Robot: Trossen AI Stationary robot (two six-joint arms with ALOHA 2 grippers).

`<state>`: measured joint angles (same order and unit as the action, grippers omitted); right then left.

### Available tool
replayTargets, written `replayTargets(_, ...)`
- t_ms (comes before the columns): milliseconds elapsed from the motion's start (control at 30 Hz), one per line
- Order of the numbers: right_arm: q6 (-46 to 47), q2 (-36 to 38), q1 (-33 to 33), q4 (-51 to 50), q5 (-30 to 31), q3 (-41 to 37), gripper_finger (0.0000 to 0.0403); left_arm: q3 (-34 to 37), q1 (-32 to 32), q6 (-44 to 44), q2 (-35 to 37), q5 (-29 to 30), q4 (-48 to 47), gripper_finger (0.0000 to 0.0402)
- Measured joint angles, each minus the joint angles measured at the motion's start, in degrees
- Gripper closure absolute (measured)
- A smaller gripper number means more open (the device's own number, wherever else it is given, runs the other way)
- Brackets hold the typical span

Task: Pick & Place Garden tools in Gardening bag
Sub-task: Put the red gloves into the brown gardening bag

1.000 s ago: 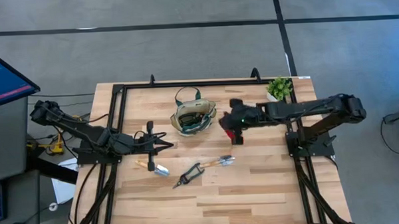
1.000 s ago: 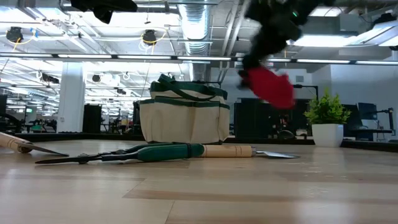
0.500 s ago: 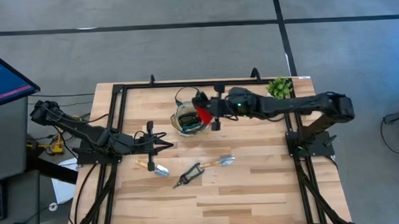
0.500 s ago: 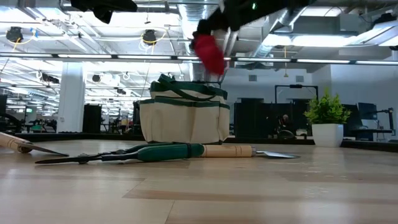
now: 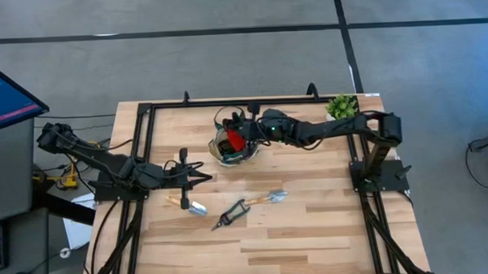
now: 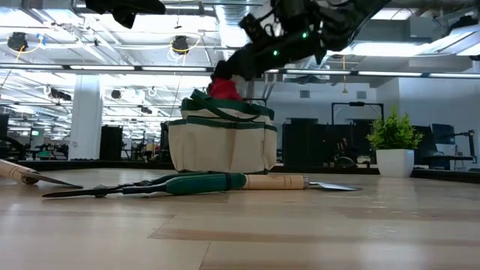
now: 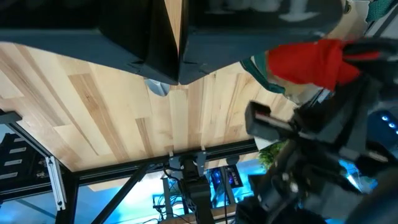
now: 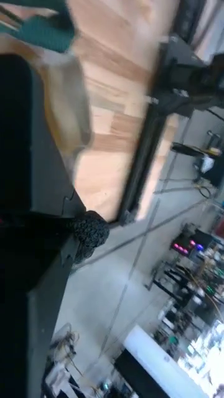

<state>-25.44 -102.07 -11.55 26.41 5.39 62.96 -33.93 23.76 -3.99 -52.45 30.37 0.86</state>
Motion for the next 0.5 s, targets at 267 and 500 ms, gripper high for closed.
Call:
replayTargets(267, 2.41, -0.51, -0.01, -0.59, -4.11, 0.04, 0.0403, 0.0, 0.0, 0.0, 0.0, 0.0, 0.0, 0.0399)
replayTargets(500, 3.54, -0.51, -1.5, -2.37, -9.04, 0.06, 0.0403, 0.0, 0.0, 0.0, 0.0, 0.0, 0.0, 0.0399)
